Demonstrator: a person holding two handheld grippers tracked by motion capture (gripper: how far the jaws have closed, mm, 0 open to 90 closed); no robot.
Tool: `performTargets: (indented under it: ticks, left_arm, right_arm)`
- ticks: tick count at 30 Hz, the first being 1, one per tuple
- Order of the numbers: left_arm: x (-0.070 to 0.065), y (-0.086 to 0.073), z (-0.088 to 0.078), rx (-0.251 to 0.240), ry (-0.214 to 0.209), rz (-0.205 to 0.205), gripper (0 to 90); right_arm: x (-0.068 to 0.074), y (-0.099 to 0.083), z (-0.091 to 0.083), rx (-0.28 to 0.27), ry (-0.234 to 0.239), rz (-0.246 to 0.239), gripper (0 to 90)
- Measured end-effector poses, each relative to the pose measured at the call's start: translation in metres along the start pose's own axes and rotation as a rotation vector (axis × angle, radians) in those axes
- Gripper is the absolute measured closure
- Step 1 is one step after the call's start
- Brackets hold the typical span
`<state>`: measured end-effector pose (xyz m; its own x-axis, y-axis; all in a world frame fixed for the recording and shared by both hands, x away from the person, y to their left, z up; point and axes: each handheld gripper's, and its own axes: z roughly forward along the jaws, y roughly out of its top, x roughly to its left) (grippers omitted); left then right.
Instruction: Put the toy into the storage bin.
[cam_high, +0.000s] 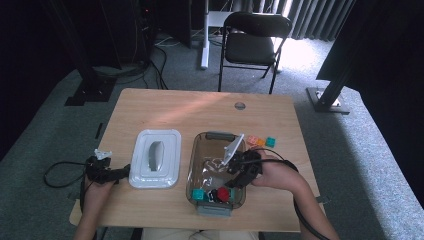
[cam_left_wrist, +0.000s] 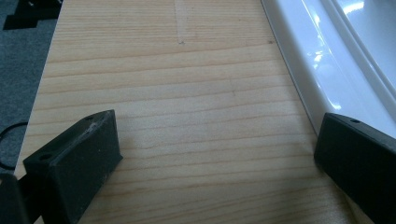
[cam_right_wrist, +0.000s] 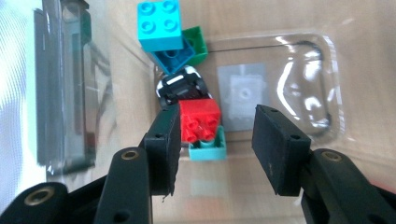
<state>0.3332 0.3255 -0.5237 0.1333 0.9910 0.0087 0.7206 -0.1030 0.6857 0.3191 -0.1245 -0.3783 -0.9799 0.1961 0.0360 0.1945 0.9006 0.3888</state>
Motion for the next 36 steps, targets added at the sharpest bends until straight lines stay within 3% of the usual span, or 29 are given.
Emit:
performTargets:
  ticks: [9,18,26,31,32,34,36]
  left_arm:
    - [0.000,0.000,0.000,0.000,0.000,0.000,0.8]
    - [0.000,0.000,0.000,0.000,0.000,0.000,0.8]
    - [0.000,0.000,0.000,-0.001,0.000,0.000,0.8]
    - [0.000,0.000,0.000,-0.001,0.000,-0.001,0.8]
    - [0.000,0.000,0.000,-0.001,0.000,-0.001,0.8]
    - [0.000,0.000,0.000,-0.001,0.000,0.000,0.8]
    - [0.000,0.000,0.000,-0.001,0.000,0.000,0.8]
  right_arm:
    - [-0.008,-0.024,-0.025,-0.065,-0.040,0.058,51.7]
    - [-0.023,-0.060,-0.042,-0.112,-0.084,0.165,51.8]
    - [-0.049,-0.094,-0.041,-0.138,-0.130,0.296,51.7]
    - [-0.071,-0.113,-0.040,-0.154,-0.188,0.399,51.6]
    - [-0.071,-0.113,-0.040,-0.154,-0.188,0.399,51.6]
    - [-0.087,-0.125,-0.035,-0.154,-0.214,0.462,51.2]
    - [-0.096,-0.131,-0.031,-0.150,-0.236,0.487,50.5]
